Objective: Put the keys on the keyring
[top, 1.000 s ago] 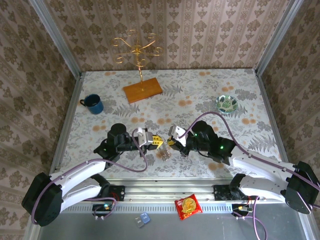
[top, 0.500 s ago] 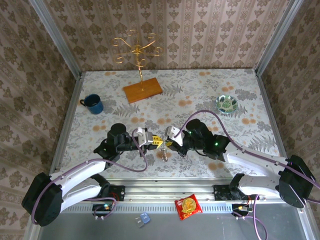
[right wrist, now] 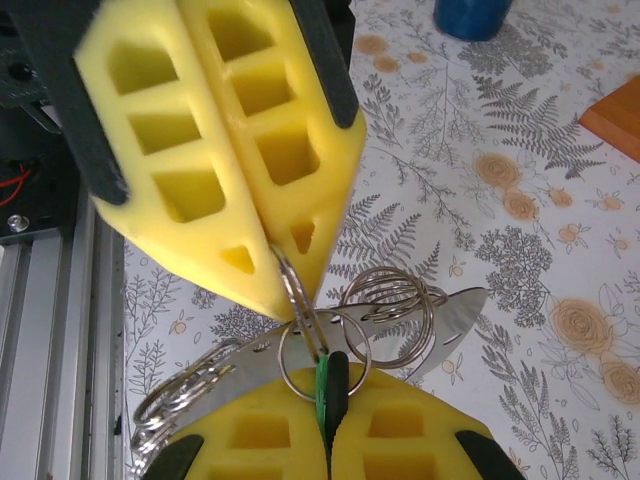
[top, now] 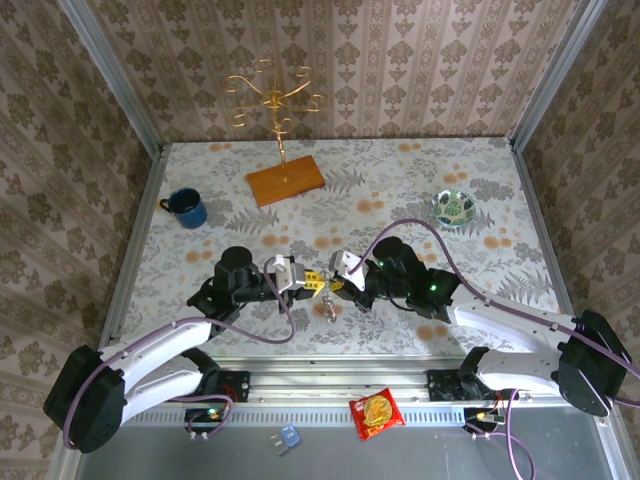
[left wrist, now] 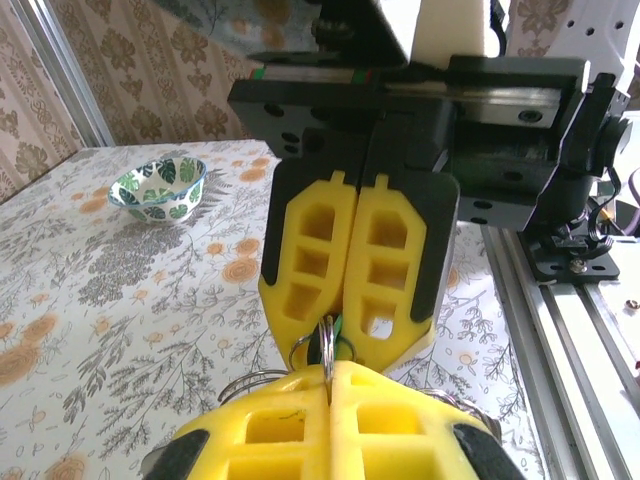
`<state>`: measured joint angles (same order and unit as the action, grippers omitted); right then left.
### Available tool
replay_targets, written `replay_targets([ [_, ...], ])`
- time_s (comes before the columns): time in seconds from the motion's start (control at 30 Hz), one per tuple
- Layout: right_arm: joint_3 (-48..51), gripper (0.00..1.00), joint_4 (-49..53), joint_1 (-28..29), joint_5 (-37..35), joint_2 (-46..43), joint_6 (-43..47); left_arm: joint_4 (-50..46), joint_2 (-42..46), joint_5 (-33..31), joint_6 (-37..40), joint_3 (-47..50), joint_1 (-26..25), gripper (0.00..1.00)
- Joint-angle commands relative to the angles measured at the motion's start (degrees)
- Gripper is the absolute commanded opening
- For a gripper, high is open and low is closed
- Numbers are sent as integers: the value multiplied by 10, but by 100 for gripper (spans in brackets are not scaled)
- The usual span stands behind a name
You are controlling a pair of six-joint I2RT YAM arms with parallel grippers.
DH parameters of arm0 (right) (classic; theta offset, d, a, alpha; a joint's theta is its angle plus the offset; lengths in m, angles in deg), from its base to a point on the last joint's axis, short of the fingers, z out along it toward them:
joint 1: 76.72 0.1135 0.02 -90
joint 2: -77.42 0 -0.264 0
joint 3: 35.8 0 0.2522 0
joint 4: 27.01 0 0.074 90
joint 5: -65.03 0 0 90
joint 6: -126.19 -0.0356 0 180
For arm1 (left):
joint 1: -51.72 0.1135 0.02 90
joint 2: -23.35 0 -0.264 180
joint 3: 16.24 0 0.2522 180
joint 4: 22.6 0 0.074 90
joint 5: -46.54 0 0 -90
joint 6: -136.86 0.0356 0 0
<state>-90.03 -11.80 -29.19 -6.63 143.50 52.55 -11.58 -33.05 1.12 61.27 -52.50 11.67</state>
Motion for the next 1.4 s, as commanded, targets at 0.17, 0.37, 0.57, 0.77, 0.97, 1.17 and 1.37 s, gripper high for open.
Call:
replay_targets([
  [0.17, -8, 0, -19, 2, -41, -36, 32, -63, -3, 2, 45, -25, 2, 0],
  [0.37, -19, 0, 31, 2, -47, -49, 55, -90, 0, -5, 59, -33, 3, 0],
  [0.57, -39, 0, 71, 1, -55, -48, 77, -64, 5, -30, 44, -27, 4, 27],
  [0.77, -77, 0, 112, 2, -63, -39, 97, 46, 52, -149, -9, 14, 6, 56],
  [0.97, -119, 0, 132, 10, -62, -5, 110, 95, 136, -368, -66, 54, 16, 62],
  [1.17, -173, 0, 80, 52, -45, 69, 94, 22, 206, -505, -117, 42, 59, 63],
  [1.37, -219, 0, -43, 99, -6, 169, -6, -77, 252, -557, -188, 8, 119, 61],
])
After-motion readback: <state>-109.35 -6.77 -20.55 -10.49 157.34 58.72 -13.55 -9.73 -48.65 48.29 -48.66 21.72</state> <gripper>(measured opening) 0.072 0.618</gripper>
